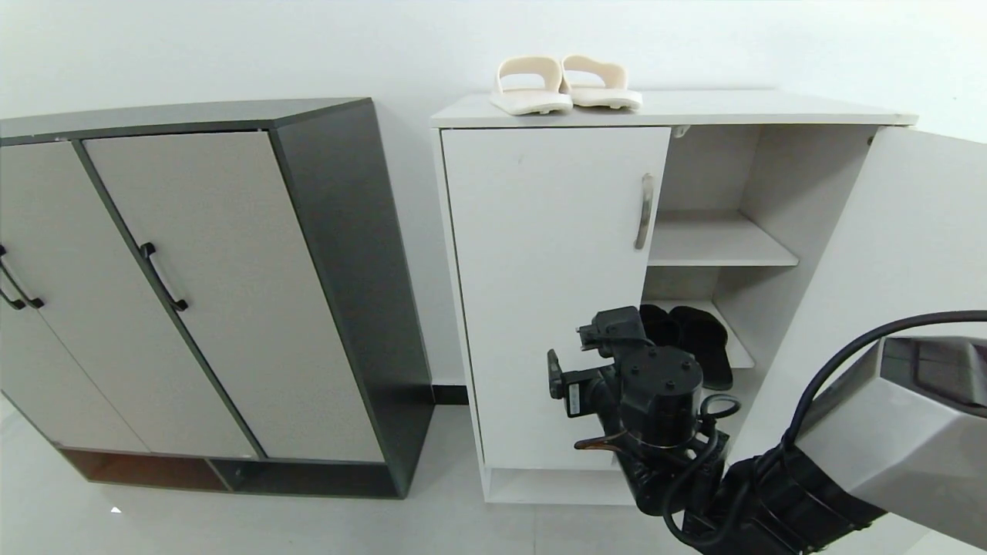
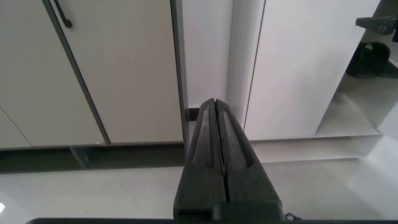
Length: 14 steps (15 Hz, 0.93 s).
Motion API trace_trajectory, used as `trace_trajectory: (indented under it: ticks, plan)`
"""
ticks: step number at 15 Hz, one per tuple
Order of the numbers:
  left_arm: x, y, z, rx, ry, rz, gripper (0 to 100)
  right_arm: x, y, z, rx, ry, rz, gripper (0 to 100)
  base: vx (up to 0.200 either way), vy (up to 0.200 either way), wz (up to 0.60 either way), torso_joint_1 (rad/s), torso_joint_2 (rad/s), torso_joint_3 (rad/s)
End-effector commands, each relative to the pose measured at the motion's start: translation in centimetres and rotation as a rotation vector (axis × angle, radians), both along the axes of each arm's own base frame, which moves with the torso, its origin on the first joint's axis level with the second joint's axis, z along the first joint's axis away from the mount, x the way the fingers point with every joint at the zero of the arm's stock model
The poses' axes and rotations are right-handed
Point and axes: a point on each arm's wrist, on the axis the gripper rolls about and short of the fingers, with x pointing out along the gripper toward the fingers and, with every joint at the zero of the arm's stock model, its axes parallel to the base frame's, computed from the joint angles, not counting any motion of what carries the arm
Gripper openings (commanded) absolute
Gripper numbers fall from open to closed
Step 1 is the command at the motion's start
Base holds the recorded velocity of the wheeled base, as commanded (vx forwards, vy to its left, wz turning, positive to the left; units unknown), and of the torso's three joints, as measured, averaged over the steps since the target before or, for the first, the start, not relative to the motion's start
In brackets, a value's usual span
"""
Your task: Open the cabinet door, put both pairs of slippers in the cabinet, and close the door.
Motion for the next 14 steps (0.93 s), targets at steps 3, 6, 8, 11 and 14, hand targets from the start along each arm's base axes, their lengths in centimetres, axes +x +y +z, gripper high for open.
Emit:
trace_trajectory:
  ticks: [3, 6, 8, 11, 14]
  plan:
    - [0.01, 0.00, -0.03, 0.000, 0.004, 0.000, 0, 0.02, -0.01, -0.32, -0.009, 0.008, 0.001, 100, 0.000, 0.000, 0.00, 0.032, -0.29, -0.354]
    - [0.01, 0.00, -0.03, -0.002, 0.004, 0.001, 0, 0.01, 0.06, -0.49, -0.013, 0.011, 0.003, 100, 0.000, 0.000, 0.00, 0.056, -0.52, -0.352]
    - [0.01, 0.00, -0.03, -0.002, 0.004, 0.001, 0, 0.05, 0.02, -0.49, -0.013, 0.011, 0.001, 100, 0.000, 0.000, 0.00, 0.124, -0.47, -0.344]
    - [0.01, 0.00, -0.03, -0.002, 0.004, 0.001, 0, 0.01, 0.06, -0.49, -0.013, 0.011, 0.001, 100, 0.000, 0.000, 0.00, 0.132, -0.47, -0.333]
    - [0.01, 0.00, -0.03, -0.002, 0.004, 0.001, 0, 0.02, 0.07, -0.55, -0.014, 0.012, 0.001, 100, 0.000, 0.000, 0.00, 0.167, -0.47, -0.320]
